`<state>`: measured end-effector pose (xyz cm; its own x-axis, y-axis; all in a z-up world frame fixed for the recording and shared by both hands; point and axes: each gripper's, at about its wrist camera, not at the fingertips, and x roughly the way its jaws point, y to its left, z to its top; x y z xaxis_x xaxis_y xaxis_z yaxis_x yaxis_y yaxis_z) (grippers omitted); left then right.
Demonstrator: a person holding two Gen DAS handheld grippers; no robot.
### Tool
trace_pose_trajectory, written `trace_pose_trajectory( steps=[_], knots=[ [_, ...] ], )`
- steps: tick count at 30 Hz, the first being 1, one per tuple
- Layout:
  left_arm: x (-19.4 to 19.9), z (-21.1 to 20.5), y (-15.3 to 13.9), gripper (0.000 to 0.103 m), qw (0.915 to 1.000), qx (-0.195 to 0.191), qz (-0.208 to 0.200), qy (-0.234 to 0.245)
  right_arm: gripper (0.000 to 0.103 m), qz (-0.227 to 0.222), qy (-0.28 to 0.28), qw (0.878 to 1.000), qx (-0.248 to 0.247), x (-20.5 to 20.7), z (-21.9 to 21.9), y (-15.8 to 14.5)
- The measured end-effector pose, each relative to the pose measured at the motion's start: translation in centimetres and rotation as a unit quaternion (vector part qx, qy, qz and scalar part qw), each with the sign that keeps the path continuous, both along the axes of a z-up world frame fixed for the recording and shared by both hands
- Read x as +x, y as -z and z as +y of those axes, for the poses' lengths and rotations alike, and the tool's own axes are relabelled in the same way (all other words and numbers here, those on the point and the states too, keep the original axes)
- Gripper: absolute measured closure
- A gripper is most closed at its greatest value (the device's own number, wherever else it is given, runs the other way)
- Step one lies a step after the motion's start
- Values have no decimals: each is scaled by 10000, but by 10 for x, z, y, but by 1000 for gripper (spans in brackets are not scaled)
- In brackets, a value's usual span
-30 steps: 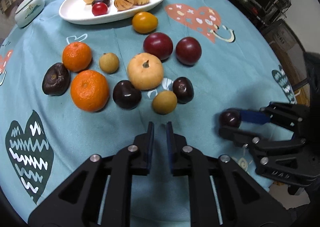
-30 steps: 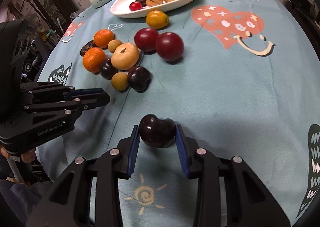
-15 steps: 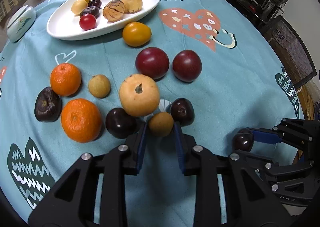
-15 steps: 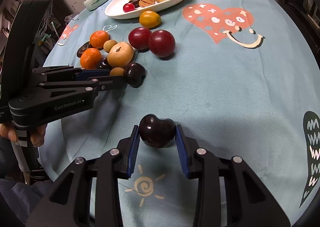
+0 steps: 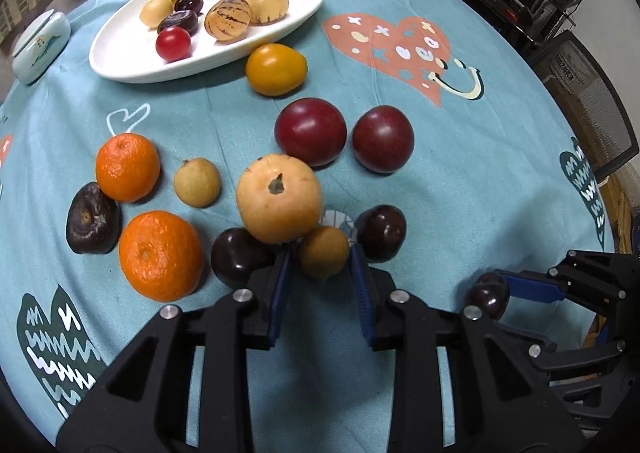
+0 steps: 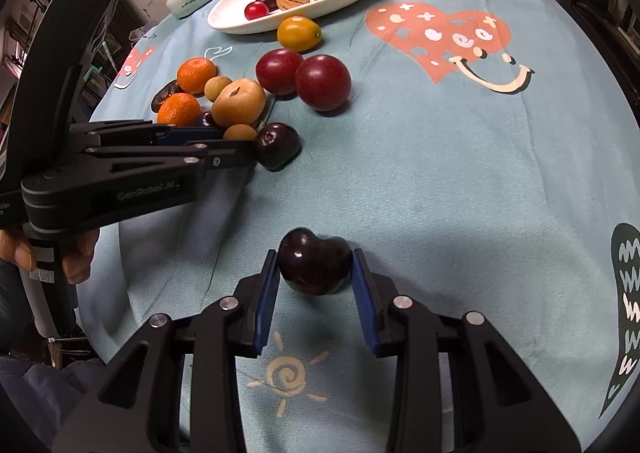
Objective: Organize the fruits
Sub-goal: 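Grasp a dark plum with right gripper while left gripper grasps a small tan fruit, then carry both held fruits onto the white plate and open both grippers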
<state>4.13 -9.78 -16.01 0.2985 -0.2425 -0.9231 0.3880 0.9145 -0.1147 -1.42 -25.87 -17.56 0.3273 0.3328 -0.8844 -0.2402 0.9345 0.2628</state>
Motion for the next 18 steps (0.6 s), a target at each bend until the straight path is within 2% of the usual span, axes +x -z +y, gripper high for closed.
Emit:
trace_pose_trajectory(
  steps=[11, 15, 18],
  knots=[
    [-13, 9, -9, 77, 9999, -78, -88, -50, 67, -18, -45, 10000, 5, -1, 6, 0],
    [-31, 14, -31, 77, 9990, 102, -421, 81, 67, -61, -136, 9999, 55, -3, 13, -4],
    [-36, 22, -52, 77, 9979, 87, -631, 93, 67, -78, -197, 9997, 119, -3, 20, -8]
  ],
)
